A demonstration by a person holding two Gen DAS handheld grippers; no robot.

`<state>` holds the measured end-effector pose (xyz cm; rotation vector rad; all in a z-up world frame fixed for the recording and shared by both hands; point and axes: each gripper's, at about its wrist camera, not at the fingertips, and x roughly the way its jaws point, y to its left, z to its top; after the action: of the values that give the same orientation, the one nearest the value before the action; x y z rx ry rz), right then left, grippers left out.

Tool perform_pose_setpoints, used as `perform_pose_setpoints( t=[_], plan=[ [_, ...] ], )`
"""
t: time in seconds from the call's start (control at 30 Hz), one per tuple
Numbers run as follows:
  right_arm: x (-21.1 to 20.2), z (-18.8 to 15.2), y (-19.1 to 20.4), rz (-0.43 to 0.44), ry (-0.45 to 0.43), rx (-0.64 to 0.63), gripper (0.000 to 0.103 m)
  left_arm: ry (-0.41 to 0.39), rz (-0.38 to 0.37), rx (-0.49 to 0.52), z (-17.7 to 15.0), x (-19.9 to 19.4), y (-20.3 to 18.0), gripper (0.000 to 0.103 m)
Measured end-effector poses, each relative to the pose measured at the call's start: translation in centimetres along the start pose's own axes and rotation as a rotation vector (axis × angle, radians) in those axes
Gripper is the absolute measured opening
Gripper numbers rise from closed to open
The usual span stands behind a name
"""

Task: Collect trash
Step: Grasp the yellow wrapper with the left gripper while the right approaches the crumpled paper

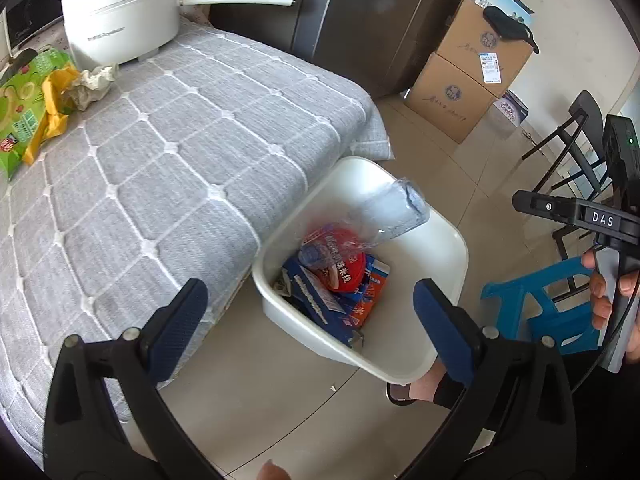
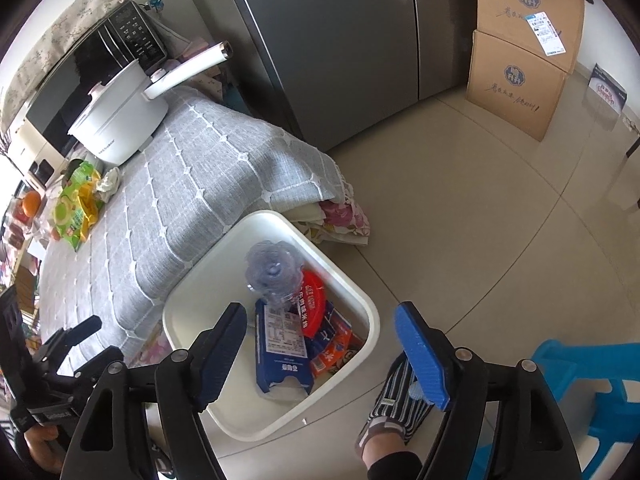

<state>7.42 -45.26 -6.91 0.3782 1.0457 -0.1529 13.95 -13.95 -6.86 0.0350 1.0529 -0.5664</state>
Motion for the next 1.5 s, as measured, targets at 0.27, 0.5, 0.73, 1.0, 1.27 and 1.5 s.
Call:
perform_pose_setpoints(
  t=[0.27,0.5,0.73,1.0,1.27,1.5],
  plan=[
    [-0.8,0.5,4.2,-0.009,-0.052,-0.068,0.081,-0.081,0.078,-0.065,-1.0,-4.1,3.6,0.102],
    [-1.3,1.0,10.1,0.024,-0.117,-0.137,0.084,-0.136,0.170,-0.167,-2.8,-7.4,8.8,0.102],
    [0.4,1.4,16.0,0.071,-0.115,-0.206,0.085,-0.137,0.291,-0.238,-3.7,-9.6,14.6,0.102],
    [5.2,6.0,22.5,0.077,-0.101,-0.315,0.085,-0.143,0.384,-0.259,1.0,-8.7,20.4,0.102],
    [11.3,10.4,25.8,0.085,-0.130,-0.386,0.085,-0.179,0.312,-0.242,9.3,-2.0,21.8,0.071],
    [15.3,11.6,26.4,0.117,-0.128,-0.417,0.085,-0.104,0.376,-0.212,13.3,4.9,22.6,0.041]
  ],
)
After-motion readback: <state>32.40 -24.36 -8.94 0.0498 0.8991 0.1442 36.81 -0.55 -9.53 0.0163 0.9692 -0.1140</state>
